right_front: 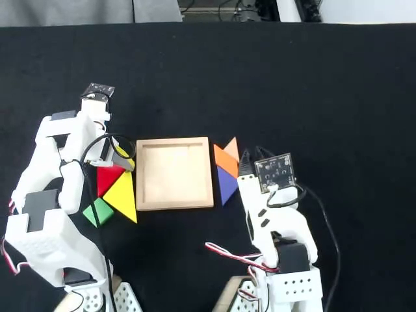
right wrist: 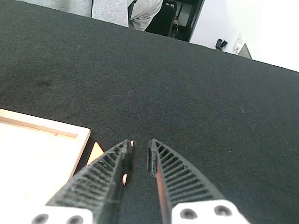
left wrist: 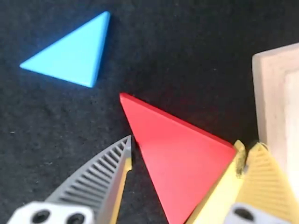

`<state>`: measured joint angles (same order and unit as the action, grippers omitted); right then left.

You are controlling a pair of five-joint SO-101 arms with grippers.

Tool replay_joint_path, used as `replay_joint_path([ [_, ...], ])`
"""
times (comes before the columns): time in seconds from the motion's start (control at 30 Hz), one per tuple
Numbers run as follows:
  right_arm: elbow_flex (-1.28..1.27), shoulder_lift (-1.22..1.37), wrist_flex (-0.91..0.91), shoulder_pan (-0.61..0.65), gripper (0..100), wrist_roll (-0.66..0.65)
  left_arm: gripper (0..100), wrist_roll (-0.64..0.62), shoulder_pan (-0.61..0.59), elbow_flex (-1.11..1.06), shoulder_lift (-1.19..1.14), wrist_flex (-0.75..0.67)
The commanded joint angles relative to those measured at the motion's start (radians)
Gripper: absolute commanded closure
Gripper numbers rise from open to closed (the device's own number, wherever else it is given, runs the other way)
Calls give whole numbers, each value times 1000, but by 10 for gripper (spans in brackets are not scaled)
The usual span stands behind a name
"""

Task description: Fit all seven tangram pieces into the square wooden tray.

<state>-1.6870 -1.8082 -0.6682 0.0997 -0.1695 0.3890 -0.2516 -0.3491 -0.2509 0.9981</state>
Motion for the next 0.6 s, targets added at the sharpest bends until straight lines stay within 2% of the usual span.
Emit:
replay_joint_path([
  [0.0, 1, -42, -8, 18, 920, -11, 634, -9, -16, 16, 6, -49],
  [0.27, 1, -42, -8, 18, 920, -11, 634, 0, -45, 15, 5, -49],
  [0.57, 1, -42, -8, 18, 920, -12, 657, 104, -122, -39, 15, -52],
])
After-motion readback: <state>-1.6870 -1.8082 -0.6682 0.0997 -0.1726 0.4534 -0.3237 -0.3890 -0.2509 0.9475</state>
